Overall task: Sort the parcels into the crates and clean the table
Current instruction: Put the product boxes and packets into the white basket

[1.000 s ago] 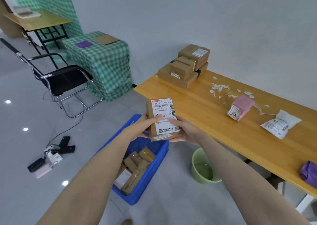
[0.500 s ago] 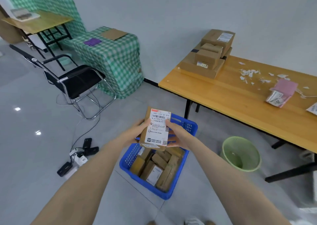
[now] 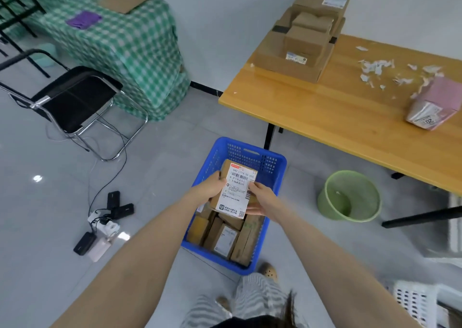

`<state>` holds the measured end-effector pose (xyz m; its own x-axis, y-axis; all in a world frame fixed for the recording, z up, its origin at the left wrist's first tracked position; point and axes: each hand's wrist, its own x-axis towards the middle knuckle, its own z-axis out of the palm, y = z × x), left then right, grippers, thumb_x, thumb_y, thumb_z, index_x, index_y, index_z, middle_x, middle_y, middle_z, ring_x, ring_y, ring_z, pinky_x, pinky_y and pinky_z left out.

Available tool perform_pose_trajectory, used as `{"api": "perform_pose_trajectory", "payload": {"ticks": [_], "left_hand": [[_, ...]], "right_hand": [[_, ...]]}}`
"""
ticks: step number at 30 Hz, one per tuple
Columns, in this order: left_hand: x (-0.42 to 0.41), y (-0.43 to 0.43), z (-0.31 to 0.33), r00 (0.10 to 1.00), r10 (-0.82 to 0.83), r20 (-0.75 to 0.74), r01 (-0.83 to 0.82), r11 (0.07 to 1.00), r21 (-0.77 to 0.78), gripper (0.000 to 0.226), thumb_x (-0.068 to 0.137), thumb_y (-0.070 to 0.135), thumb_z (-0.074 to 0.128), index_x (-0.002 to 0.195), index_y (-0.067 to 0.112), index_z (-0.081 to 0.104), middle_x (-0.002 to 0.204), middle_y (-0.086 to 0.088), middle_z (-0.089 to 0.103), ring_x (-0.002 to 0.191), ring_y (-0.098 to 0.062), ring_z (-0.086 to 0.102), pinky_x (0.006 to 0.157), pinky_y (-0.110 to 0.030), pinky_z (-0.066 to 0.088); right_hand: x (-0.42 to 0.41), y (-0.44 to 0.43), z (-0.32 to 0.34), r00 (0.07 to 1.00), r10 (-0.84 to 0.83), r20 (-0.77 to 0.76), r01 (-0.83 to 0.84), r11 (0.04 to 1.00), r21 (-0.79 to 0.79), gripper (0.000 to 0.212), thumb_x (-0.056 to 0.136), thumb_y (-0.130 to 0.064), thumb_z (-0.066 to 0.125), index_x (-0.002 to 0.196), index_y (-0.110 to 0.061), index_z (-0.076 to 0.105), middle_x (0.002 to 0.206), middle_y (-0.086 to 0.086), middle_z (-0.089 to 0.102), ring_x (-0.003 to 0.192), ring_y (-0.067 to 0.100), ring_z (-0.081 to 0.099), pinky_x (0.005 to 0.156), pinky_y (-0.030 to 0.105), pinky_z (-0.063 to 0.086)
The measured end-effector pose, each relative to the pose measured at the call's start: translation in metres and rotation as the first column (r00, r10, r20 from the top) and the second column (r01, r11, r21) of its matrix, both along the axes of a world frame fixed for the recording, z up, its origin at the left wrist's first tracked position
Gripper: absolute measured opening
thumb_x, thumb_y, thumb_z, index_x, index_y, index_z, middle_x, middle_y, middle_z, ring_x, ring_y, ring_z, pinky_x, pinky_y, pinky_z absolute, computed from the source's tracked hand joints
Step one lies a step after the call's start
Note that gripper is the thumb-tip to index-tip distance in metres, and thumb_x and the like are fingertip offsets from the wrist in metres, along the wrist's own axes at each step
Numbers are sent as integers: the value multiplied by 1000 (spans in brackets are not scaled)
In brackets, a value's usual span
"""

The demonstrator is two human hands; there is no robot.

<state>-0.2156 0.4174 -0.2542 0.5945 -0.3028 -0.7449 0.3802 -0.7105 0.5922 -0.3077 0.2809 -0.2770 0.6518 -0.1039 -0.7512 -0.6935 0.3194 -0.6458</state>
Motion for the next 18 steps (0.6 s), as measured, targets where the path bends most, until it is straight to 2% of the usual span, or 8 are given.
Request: {"api": "perform_pose_trajectory", "payload": {"ticks": [2,4,7,9,12,14,16,18], "left_hand": [[6,-1,-8,999,-42,-11,42,999,14,39,102,21,35,141,15,32,136,-9,53,118,-28,55,97,-49,47],[20,2,-26,996,-87,-23,88,996,33,36,101,20,37,137,14,37,133,-7,55,116,-27,56,96,-46,48],[32,12,-51,992,-121,-28,123,989,83,29,99,14,41,127,10,48,128,-8,58,115,-26,56,96,-39,47],[42,19,-78,985,-170,-19,171,977,130,24,98,15,43,120,11,53,124,-8,60,109,-25,59,94,-40,49],[52,26,-122,961,-269,-68,276,947,165,26,97,12,45,122,15,49,127,-5,56,111,-23,56,89,-34,48],[52,31,-142,946,-309,-101,322,930,176,36,96,7,45,132,14,42,129,-6,54,117,-24,53,86,-30,45],[53,39,-165,934,-310,-179,341,924,173,42,95,4,44,134,15,38,130,-8,54,115,-25,54,84,-32,48],[56,46,-194,919,-298,-259,350,919,182,48,95,4,43,138,21,32,131,-8,54,113,-25,54,79,-34,49]], "right_hand": [[3,0,-5,1000,-30,3,30,999,-36,24,100,-32,45,120,-21,52,109,2,67,81,18,70,62,32,59],[11,4,-19,995,-100,-30,97,992,-85,20,99,-29,49,115,-19,54,107,2,66,85,20,69,65,33,60],[20,13,-47,993,-93,-72,81,985,-152,33,96,-29,53,128,-19,54,114,2,66,93,20,68,81,38,58],[23,28,-73,990,-85,-110,68,986,-149,36,96,-24,54,132,-21,51,115,2,66,89,17,67,77,34,58],[23,55,-125,967,-187,-171,168,979,-120,43,95,-14,53,137,-15,44,121,3,63,97,18,64,69,27,52],[20,75,-155,940,-275,-203,250,958,-138,45,93,-13,54,137,-17,45,117,2,65,100,20,64,78,35,55],[20,91,-177,917,-335,-217,310,940,-140,40,91,-12,55,131,-18,49,111,1,67,99,21,65,89,45,54],[21,106,-201,895,-386,-222,360,921,-149,40,91,-15,55,130,-21,50,111,0,67,100,21,65,92,48,52]]}}
